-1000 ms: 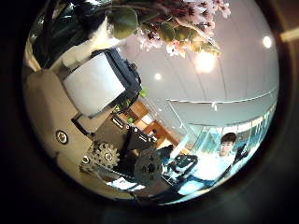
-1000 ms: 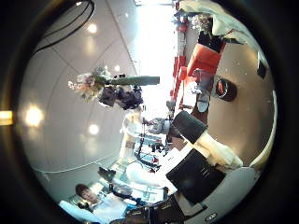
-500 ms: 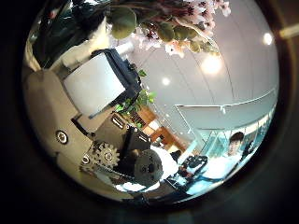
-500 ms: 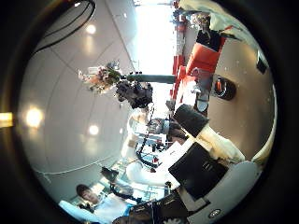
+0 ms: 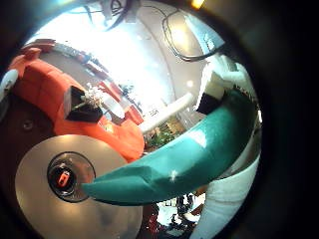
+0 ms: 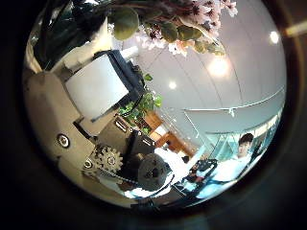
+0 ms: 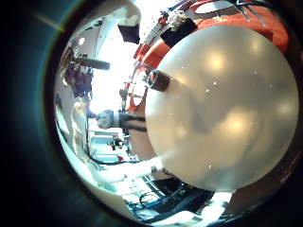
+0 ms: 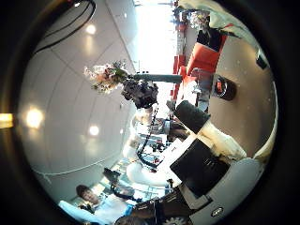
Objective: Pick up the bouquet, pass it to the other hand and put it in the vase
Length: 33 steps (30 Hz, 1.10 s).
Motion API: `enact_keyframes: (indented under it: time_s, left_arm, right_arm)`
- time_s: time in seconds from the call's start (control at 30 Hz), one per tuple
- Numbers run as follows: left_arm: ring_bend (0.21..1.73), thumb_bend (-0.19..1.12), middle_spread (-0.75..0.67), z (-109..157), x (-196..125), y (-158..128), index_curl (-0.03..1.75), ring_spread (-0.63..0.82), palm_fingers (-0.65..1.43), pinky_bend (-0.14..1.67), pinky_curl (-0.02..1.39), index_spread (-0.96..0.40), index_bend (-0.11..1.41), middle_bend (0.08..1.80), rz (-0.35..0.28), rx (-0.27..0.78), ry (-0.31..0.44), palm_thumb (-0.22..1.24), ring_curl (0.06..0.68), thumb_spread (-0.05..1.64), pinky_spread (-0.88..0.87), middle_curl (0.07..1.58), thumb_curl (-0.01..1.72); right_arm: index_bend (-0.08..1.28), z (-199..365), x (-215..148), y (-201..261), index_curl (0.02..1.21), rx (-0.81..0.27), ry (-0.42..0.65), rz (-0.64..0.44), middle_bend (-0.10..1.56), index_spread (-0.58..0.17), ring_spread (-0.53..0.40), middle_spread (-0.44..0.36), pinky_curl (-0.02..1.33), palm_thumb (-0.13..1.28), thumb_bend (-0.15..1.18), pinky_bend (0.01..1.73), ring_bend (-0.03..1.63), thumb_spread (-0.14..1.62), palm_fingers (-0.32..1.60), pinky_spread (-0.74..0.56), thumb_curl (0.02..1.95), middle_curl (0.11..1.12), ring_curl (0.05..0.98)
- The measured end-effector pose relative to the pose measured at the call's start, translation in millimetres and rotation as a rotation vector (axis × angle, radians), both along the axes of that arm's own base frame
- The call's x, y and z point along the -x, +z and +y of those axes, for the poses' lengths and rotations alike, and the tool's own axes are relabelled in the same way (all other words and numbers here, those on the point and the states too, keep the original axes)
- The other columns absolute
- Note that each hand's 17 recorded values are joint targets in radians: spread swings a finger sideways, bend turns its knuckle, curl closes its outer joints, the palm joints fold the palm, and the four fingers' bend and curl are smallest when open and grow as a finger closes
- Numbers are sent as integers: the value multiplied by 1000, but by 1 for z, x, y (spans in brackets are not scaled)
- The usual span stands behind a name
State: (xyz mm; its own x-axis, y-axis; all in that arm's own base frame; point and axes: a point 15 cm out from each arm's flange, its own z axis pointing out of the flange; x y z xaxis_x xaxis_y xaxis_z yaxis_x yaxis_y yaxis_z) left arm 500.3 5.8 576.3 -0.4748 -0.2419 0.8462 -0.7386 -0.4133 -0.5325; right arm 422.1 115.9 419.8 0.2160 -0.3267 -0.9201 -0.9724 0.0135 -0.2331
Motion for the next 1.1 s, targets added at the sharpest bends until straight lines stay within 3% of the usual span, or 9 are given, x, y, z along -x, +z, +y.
enact_keyframes:
  time_s: [0.4,0.53,0.83,1.1]
  left_arm:
    - [1497,32,-523,8,-8,-24,1386,-404,1102,1196,834,-770,522,1096,3,-25,36,1107,520,1127,-586,1004,946]
    - [1497,14,-526,11,-12,-33,1392,-405,1100,1196,837,-771,514,1093,17,-28,43,1097,521,1117,-587,1007,942]
    - [1496,-12,-534,12,-23,-51,1407,-406,1094,1194,843,-772,493,1085,50,-7,38,1088,523,1086,-590,1016,922]
    - [1492,-18,-546,20,-32,-58,1428,-410,1084,1196,850,-764,463,1075,50,-18,64,1045,524,1021,-596,1027,877]
  right_arm:
    - [305,-1,-2,-6,509,-2,5,2,598,-316,-178,-120,536,707,-25,658,1021,1005,405,316,488,498,380]
    - [304,-1,-2,-6,511,-2,5,1,597,-317,-186,-174,528,707,-25,655,1016,1005,410,306,487,499,380]
    - [302,-1,-2,-6,516,-2,5,0,593,-320,-191,-134,509,707,-25,656,1009,1005,424,296,487,508,383]
    - [307,-1,-2,-4,524,-1,3,1,583,-319,-193,-155,494,707,-25,666,1005,1005,440,293,487,513,384]
